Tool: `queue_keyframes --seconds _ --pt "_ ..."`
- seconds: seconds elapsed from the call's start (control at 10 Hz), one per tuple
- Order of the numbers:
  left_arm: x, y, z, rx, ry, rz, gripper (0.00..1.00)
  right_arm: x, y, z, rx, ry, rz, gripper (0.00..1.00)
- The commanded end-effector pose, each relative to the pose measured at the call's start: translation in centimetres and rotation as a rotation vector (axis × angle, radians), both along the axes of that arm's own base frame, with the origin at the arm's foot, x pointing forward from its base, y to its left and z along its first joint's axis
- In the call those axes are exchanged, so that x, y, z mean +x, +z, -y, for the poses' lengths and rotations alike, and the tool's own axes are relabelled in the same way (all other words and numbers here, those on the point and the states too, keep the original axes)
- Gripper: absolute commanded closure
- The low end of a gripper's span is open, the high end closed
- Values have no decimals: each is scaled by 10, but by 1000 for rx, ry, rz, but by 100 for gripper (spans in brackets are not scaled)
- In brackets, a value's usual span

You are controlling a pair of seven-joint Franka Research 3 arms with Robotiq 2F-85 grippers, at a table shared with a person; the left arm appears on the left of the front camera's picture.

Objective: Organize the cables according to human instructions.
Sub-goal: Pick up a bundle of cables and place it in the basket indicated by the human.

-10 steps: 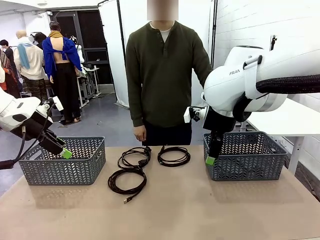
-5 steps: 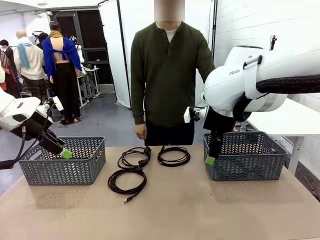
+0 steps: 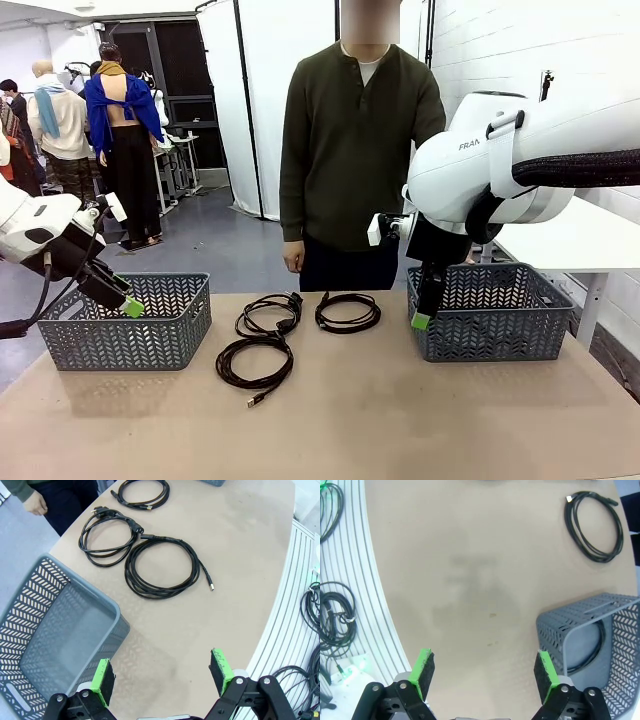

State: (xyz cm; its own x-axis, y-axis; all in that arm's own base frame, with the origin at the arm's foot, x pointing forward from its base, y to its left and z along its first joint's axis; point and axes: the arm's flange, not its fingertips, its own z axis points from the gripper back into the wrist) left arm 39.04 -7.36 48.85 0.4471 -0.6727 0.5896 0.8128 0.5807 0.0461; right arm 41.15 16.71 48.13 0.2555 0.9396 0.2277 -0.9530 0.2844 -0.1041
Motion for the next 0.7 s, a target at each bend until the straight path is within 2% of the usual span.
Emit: queue_keyframes --seconds 0.0,0.4,0.6 --pt "1 -1 -3 -13 -20 1 0 1 1 1 -6 -7 2 0" --pt "1 -1 -3 -13 -20 1 0 0 0 0 0 0 0 0" --pt "1 -1 -3 -13 -20 1 0 10 4 -18 12 -77 -28 0"
